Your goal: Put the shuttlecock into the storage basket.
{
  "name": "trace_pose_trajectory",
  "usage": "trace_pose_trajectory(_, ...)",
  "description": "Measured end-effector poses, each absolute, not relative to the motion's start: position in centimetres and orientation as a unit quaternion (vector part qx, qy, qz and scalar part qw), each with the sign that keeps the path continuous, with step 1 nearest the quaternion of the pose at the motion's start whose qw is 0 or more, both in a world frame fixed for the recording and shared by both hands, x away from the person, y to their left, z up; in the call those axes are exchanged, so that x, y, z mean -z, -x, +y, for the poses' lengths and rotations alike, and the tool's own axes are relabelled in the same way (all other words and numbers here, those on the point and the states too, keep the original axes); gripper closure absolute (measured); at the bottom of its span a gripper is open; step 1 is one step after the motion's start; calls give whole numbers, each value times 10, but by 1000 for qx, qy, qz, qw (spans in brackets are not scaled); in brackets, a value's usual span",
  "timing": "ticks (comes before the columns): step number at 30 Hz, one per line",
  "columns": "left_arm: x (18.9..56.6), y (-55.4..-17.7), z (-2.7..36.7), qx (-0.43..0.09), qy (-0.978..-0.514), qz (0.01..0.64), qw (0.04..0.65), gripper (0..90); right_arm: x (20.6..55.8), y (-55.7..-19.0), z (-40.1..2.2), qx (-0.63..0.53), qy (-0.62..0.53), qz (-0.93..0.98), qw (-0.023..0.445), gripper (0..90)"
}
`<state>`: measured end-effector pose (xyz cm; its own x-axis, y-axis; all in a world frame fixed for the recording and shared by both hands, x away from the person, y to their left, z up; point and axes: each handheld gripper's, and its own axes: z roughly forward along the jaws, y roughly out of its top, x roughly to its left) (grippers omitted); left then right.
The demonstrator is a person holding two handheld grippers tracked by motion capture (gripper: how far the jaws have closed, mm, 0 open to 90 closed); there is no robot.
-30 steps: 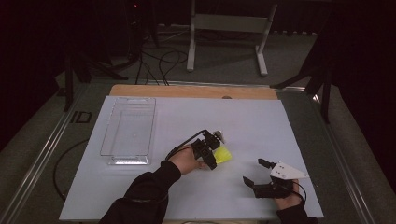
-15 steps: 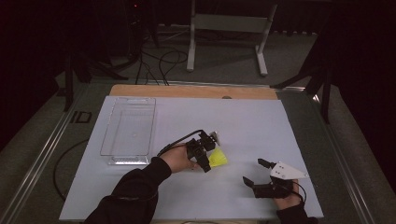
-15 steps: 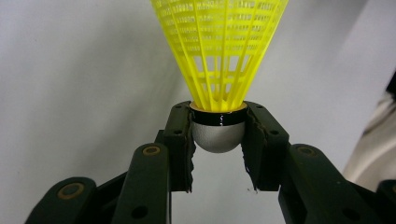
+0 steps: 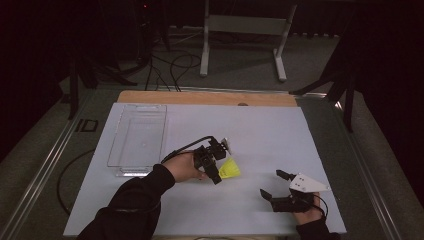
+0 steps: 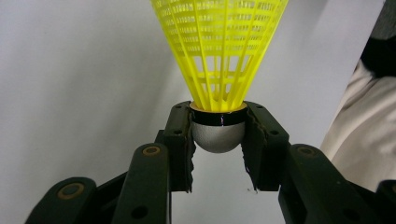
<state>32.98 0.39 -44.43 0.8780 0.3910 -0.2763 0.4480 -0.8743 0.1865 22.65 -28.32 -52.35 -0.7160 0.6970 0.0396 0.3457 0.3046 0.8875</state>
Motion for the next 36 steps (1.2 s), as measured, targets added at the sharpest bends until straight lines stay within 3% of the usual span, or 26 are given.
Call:
trace_pose_trajectory(19, 417, -328, 21, 119, -965, 194, 132, 657, 523, -226, -283, -488, -330, 788, 181, 98)
trace_pose_trajectory(36, 390, -336, 52, 111, -959, 218, 145, 657, 522, -226, -283, -488, -329, 788, 182, 98)
